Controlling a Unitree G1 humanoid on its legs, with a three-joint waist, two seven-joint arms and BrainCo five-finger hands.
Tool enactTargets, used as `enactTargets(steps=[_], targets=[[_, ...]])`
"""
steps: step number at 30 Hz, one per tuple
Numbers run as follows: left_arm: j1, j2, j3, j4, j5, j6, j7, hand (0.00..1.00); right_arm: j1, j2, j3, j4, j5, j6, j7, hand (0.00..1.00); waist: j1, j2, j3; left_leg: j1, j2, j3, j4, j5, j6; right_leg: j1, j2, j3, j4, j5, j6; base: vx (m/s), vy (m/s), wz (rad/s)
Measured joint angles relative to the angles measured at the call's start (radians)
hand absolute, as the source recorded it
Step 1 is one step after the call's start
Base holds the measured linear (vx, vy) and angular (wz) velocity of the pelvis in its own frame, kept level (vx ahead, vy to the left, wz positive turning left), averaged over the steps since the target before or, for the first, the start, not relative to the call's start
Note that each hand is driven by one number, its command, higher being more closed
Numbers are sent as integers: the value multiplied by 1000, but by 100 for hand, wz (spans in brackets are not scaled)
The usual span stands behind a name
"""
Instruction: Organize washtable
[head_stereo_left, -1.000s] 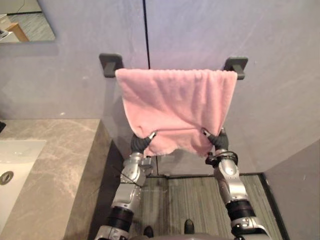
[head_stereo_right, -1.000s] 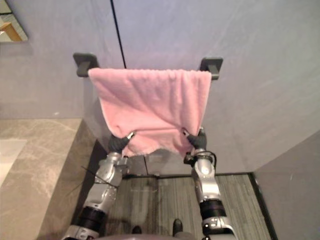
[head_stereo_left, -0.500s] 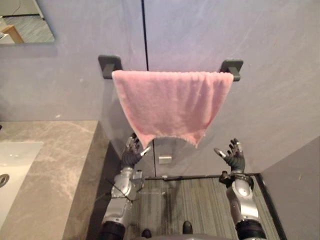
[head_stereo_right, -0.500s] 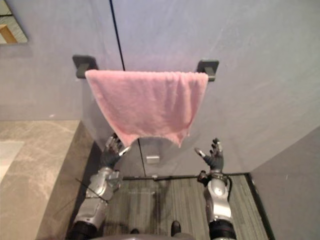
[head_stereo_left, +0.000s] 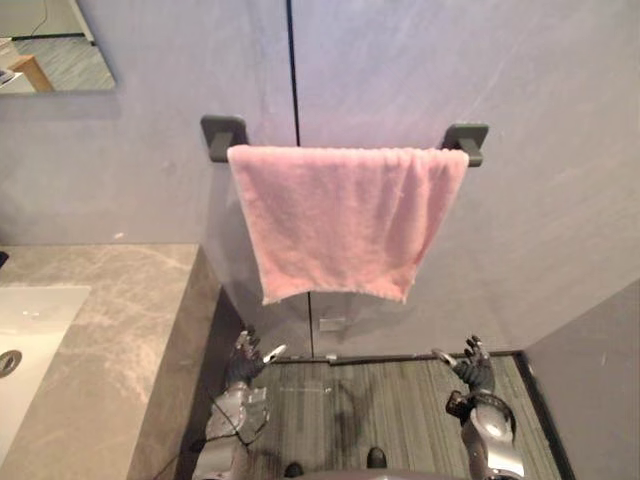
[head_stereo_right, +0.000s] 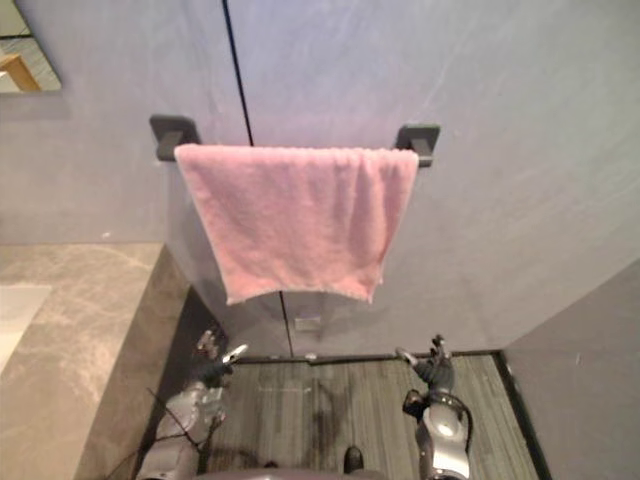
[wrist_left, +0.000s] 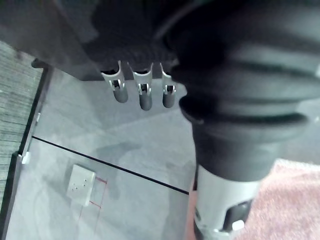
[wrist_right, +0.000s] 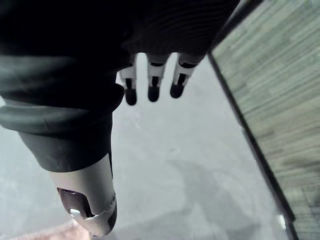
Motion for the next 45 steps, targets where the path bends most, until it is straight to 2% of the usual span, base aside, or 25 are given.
enactTargets(steps=[3,9,13,15,18,20,24,25,27,29,32,35,37,38,41,42,43,45], targets=[[16,-1,33,-22,-1,0,2,0,22,11,-70,-36,5,3,-22,0,-1,0,0,9,0,-1,1,0,0,10,-1,-2,0,0,0,-14,-4,0],[50,-16,123,-297,-12,-19,24,0,52,18,-242,-345,1,-10,-87,0,-3,5,-3,16,2,5,-5,-4,-6,12,-4,1,5,-13,5,-69,-19,0],[50,-40,194,-517,-10,-50,64,0,43,17,-312,-561,-35,-21,-125,0,-9,12,-8,24,4,11,-5,-4,-5,18,-3,3,5,-13,4,-30,-22,-3],[47,-47,239,-683,11,-83,108,0,3,15,-328,-697,-76,-48,-136,0,-21,16,-11,30,4,21,-4,-3,-4,22,-3,6,3,-10,-1,-17,-15,-6],[12,-41,272,-822,35,-133,143,0,-47,-8,-317,-804,-89,-87,-147,0,-23,17,-12,32,4,25,-4,-2,-2,24,-3,8,3,-10,-1,-5,-3,-2],[-35,-29,276,-921,57,-173,176,0,-97,-41,-252,-887,-97,-118,-140,0,-23,19,-14,34,4,25,-2,-2,-1,25,-2,8,3,-10,-1,-15,-12,0],[-94,-18,246,-1014,100,-205,205,0,-165,-77,-84,-977,-106,-162,-92,0,-19,27,-19,35,4,27,-2,-3,0,27,-1,8,3,-9,-1,-24,-17,0],[-112,-10,209,-1038,97,-211,209,0,-184,-87,-14,-994,-98,-175,-64,0,-16,30,-20,36,4,28,-2,-3,0,27,-1,8,4,-9,-1,-35,-21,-1],[-140,2,136,-1063,71,-228,194,0,-221,-89,94,-993,-70,-191,-27,0,-9,31,-21,38,4,29,-2,-3,0,29,-1,9,4,-9,-1,-41,-21,-2],[-182,10,-6,-1065,-68,-244,111,0,-272,-102,254,-980,8,-198,52,0,2,34,-22,43,3,31,-4,-3,0,33,-1,10,5,-10,-1,-56,-23,-1],[-206,10,-103,-1041,-126,-242,62,0,-310,-120,368,-934,51,-199,105,0,2,35,-22,47,2,31,-4,-2,1,36,-1,10,6,-10,-1,-45,-18,1],[-232,10,-179,-970,-179,-232,16,0,-325,-128,442,-846,92,-191,162,0,3,35,-22,49,2,30,-5,-2,1,39,-1,7,5,-10,0,-49,-21,2],[-240,12,-214,-903,-226,-212,-13,0,-328,-167,487,-792,109,-170,185,0,3,35,-22,48,1,29,-6,-2,1,38,-1,6,5,-10,0,-56,-29,1],[-257,27,-273,-801,-285,-174,-55,0,-338,-224,541,-720,119,-148,216,0,3,35,-22,34,1,28,-7,-2,1,25,-1,5,5,-10,0,-47,-25,3],[-260,29,-320,-739,-296,-131,-82,0,-339,-244,564,-664,117,-111,233,0,3,36,-22,30,1,26,-7,-1,1,21,1,4,5,-10,0,-13,-7,1],[-262,29,-331,-728,-296,-130,-95,0,-339,-251,567,-660,116,-108,239,0,3,36,-22,29,1,26,-6,-1,1,20,1,4,4,-10,0,-63,-36,1],[-329,50,-379,-601,-327,-102,-124,0,-340,-263,581,-544,81,-95,246,0,3,36,-22,13,-1,24,-6,-1,1,5,-1,4,6,-10,0,-80,-44,-1],[-329,49,-386,-572,-332,-87,-136,0,-340,-266,603,-514,74,-79,247,0,-1,36,-22,11,0,24,-6,-1,1,1,0,6,6,-10,0,-67,-38,-3]])
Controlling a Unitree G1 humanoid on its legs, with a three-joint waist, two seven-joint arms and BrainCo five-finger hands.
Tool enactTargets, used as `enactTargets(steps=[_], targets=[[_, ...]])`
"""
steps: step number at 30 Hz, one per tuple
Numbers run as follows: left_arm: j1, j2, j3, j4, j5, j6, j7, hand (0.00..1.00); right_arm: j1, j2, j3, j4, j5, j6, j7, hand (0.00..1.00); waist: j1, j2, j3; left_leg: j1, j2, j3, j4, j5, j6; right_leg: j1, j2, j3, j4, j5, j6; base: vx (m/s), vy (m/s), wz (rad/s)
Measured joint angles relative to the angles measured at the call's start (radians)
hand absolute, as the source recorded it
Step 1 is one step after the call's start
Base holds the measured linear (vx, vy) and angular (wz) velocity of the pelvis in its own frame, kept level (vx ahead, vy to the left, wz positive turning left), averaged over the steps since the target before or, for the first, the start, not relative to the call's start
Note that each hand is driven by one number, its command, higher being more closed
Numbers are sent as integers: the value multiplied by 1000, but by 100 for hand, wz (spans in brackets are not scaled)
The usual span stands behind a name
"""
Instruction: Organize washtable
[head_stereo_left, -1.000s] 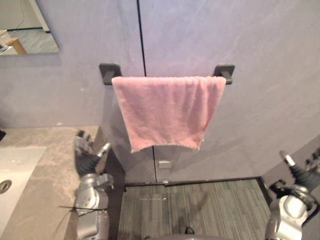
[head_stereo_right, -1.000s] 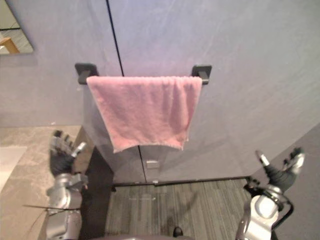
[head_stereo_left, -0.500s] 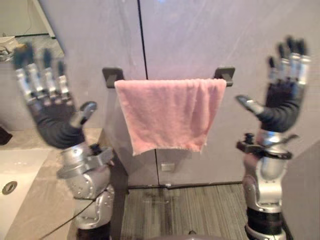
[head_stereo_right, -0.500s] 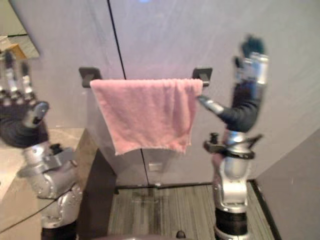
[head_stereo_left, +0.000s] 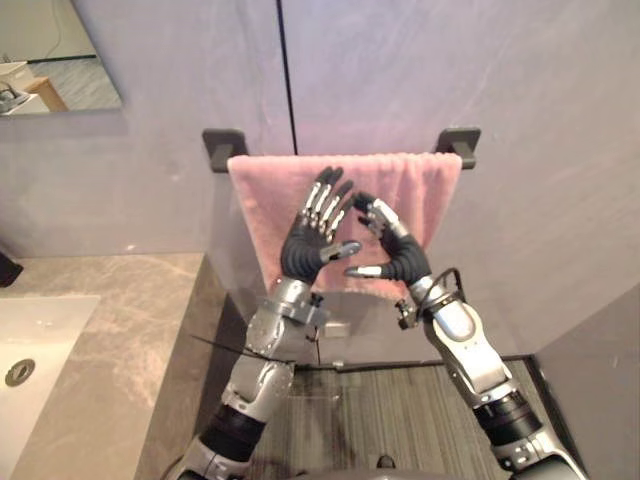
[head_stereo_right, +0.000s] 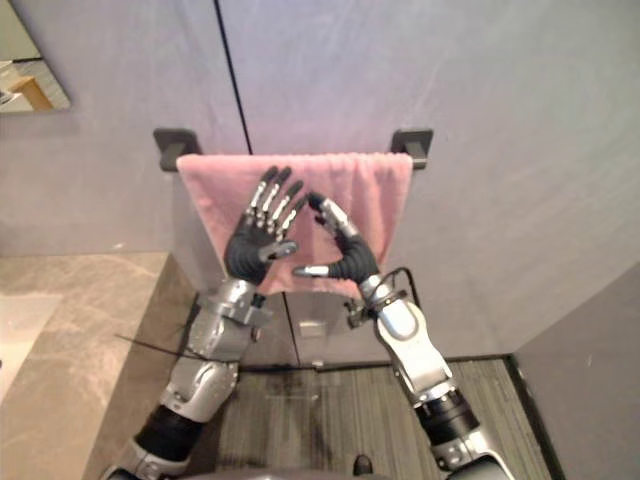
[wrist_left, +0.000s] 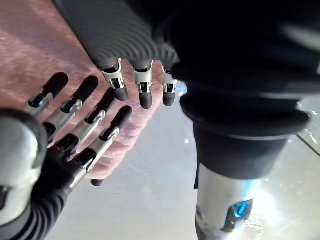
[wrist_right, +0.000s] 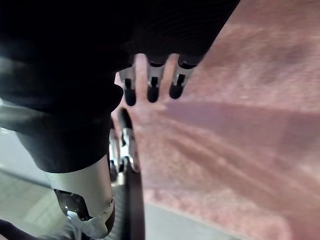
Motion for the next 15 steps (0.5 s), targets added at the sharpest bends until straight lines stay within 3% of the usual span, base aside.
enactTargets(steps=[4,9,15], targets=[[-24,-1,-20,84,1,-2,-3,0,-1,-11,-4,56,-3,-6,0,0,3,0,0,-15,3,-1,1,0,0,-15,-2,3,-2,4,-5,-23,-15,-1],[-54,6,-17,237,28,22,5,0,-3,12,-22,197,-75,19,-21,0,-3,1,2,-36,4,5,1,0,0,-41,0,24,-5,10,-9,-26,-23,-8],[-99,14,27,298,72,21,40,0,-4,40,-128,221,-112,29,-62,0,-7,-2,16,-40,4,5,7,-1,0,-41,-1,25,-4,10,-9,-20,-10,1]])
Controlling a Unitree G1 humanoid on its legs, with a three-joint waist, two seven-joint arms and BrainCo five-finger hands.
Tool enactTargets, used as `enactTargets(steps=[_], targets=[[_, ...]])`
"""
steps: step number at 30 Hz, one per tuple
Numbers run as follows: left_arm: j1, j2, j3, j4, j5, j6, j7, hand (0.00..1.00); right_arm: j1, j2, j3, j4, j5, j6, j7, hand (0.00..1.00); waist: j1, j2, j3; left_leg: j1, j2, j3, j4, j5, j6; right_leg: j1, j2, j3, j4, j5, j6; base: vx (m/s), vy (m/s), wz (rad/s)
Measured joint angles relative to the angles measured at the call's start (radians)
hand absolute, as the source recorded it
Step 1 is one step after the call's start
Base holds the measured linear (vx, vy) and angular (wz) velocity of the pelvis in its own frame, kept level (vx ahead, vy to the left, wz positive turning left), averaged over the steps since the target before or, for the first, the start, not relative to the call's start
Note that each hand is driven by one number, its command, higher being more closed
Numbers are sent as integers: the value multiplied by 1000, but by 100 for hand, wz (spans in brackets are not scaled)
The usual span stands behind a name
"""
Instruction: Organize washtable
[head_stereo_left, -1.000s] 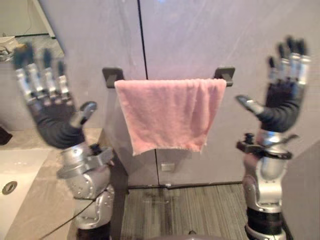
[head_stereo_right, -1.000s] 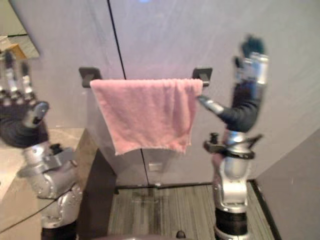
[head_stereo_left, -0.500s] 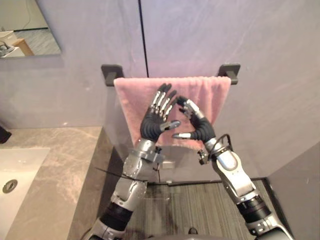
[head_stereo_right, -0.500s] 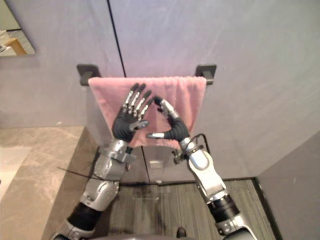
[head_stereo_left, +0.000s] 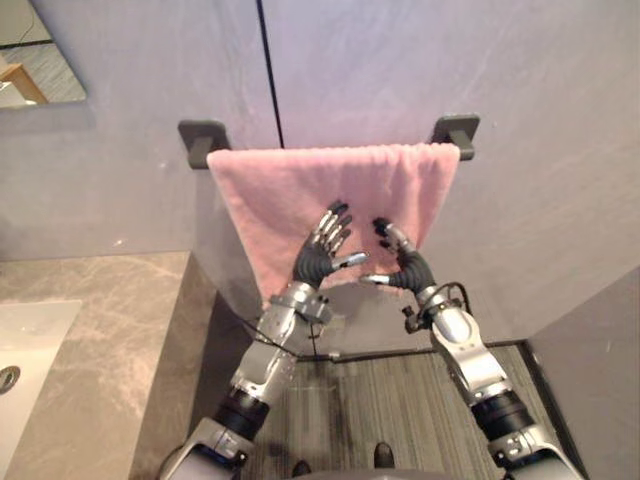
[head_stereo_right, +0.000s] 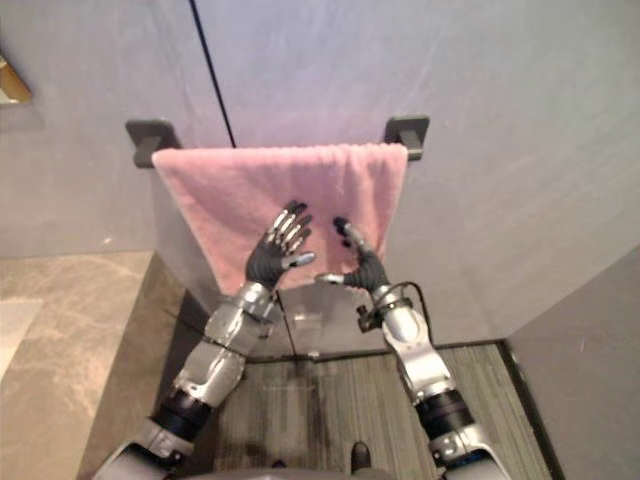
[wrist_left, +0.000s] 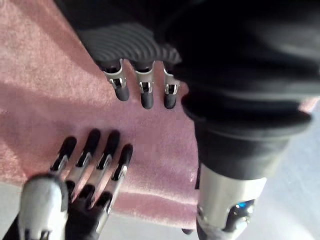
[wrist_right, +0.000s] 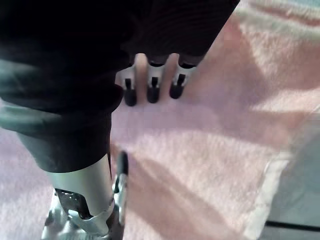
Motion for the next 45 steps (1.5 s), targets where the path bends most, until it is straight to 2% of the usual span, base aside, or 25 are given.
enactTargets(steps=[5,10,19,24,27,32,35,41,45], targets=[[-4,5,90,36,30,0,33,0,0,30,-107,65,-8,4,-58,0,-1,0,30,-1,1,-3,8,0,0,0,0,2,5,1,-1,-63,-25,0],[-5,5,162,91,48,0,60,0,-3,39,-209,94,-10,6,-114,0,-2,0,33,-3,1,-5,10,0,0,1,1,0,4,1,-1,-21,-10,1],[20,5,263,107,63,-1,79,0,1,67,-369,96,-6,6,-163,0,-13,-9,47,7,1,-19,13,0,0,20,0,-12,2,1,-1,-33,-16,4],[140,-5,317,68,70,-1,70,0,80,71,-433,90,-11,6,-162,0,-14,-10,48,7,2,-22,13,0,0,20,0,-14,2,1,-1,-30,-16,1],[257,-15,355,26,119,-1,62,0,178,89,-491,85,-41,6,-159,0,-14,-10,48,13,2,-28,14,0,0,32,0,-26,2,0,0,-40,-25,7],[396,-16,354,33,188,3,0,0,286,115,-497,88,-80,6,-134,0,-15,-11,48,18,2,-25,18,-2,-3,36,1,-28,5,-1,1,-64,-21,-1],[429,-15,353,112,234,11,-21,0,330,125,-495,101,-95,6,-131,0,-15,-11,48,19,3,-19,19,-3,-5,36,1,-28,5,-1,1,-66,-18,-1],[466,-15,351,411,421,37,-20,0,392,134,-493,347,-138,10,-111,0,-14,-21,38,31,5,-7,21,-4,-6,48,1,-28,3,-2,1,-48,-14,-1],[481,-16,353,572,497,55,-16,0,419,146,-478,493,-138,25,-111,0,-14,-20,24,38,5,-4,20,-4,-7,53,1,-26,3,-4,5,-36,-13,-2]])
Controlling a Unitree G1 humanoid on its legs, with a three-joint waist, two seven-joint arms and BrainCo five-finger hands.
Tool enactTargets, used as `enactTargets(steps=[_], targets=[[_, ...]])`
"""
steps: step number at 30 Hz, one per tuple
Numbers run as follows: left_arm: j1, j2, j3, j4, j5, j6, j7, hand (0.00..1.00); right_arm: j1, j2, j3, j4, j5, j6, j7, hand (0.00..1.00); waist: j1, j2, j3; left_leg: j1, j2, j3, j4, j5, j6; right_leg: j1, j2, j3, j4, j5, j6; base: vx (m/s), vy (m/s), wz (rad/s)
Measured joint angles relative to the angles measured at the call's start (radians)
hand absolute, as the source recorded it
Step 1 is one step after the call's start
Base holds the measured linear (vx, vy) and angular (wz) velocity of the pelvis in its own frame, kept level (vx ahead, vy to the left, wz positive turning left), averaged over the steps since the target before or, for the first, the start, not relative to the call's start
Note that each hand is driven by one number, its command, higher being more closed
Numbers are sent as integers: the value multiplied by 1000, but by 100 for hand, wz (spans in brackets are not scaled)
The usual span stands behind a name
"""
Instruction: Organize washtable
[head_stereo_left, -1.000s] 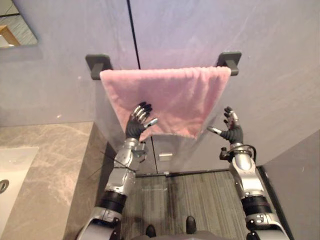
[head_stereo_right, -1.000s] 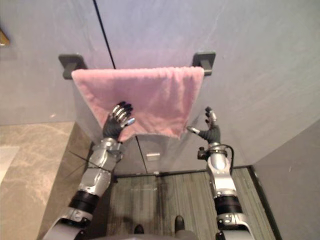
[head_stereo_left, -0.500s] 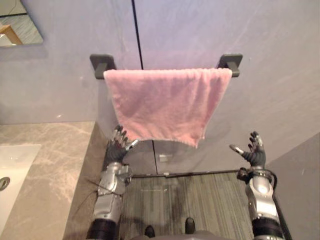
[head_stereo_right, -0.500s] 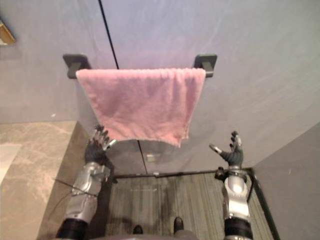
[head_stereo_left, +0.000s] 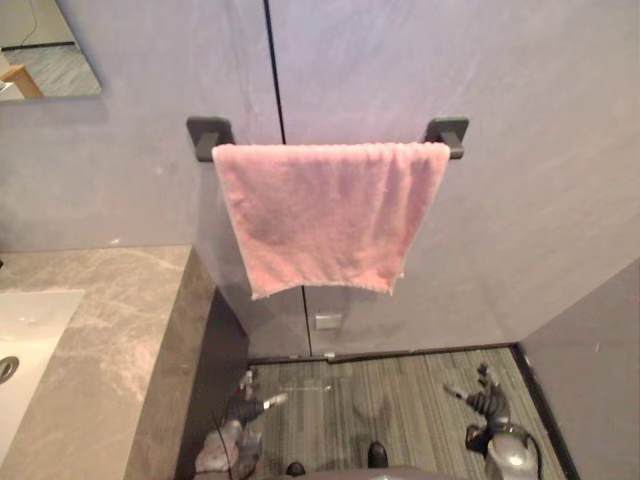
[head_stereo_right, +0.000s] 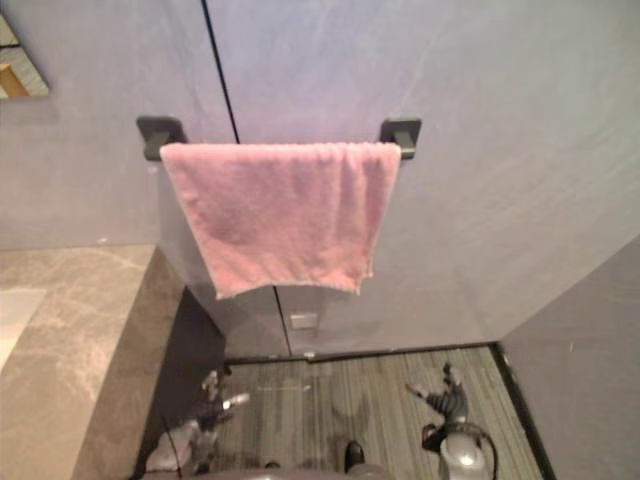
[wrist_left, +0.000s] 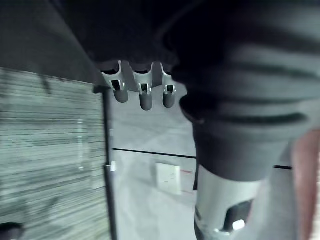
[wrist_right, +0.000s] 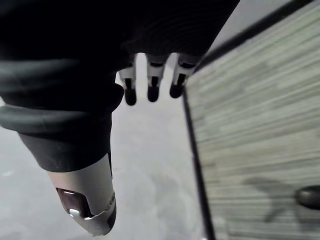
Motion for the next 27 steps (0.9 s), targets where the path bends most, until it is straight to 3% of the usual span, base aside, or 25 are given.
enactTargets(steps=[5,12,15,17,18,19,20,23,25,26,27], targets=[[5,-3,7,120,43,11,40,0,25,8,20,121,1,23,-1,0,3,0,-9,23,0,4,-2,0,0,15,0,2,3,-3,3,-51,-11,-1],[-9,-11,36,155,69,11,66,0,25,7,24,156,4,27,-22,0,14,0,4,1,-2,53,1,0,0,-40,-1,47,39,-8,0,-84,2,-20],[-42,-12,44,155,70,11,75,0,-12,9,25,156,19,27,-34,0,25,-8,58,-50,-2,89,47,-8,11,-105,-3,65,96,-12,7,-81,7,-34],[-80,-12,53,147,67,12,87,0,-51,29,26,141,24,28,-49,0,34,-27,109,-157,17,141,162,-55,21,-200,-4,83,159,-21,27,-149,-20,-35],[-87,-13,58,146,68,14,87,0,-60,35,26,140,24,28,-50,0,41,-28,113,-183,30,150,188,-60,32,-219,-6,83,164,-32,57,-120,-39,-49],[-102,-39,79,141,68,20,88,0,-81,41,30,138,25,29,-51,0,61,-10,119,-222,74,157,211,-71,41,-266,9,49,239,-68,63,-56,-35,-25],[-117,-42,84,136,68,25,91,0,-80,45,35,130,26,28,-51,0,65,-9,120,-253,90,143,226,-74,35,-294,-8,14,420,-108,1,-15,-35,-2],[-142,-45,85,100,68,26,92,0,-64,64,32,103,29,27,-55,0,79,-26,116,-350,99,64,289,-71,24,-264,-59,-30,550,-234,22,52,-132,66],[-144,-51,101,85,69,30,91,0,-75,76,22,100,31,28,-59,0,82,-30,111,-381,111,79,328,-56,4,-253,-42,-42,511,-233,43,75,-124,62],[-140,-66,129,83,70,32,94,0,-81,87,26,83,31,27,-69,0,112,-24,94,-397,160,128,315,-37,2,-199,-14,-54,395,-237,67,73,-115,22],[-140,-71,133,82,72,31,96,0,-83,91,31,71,31,27,-69,0,124,-32,90,-400,165,136,313,-34,2,-193,-21,-57,418,-257,54,90,-169,7]])
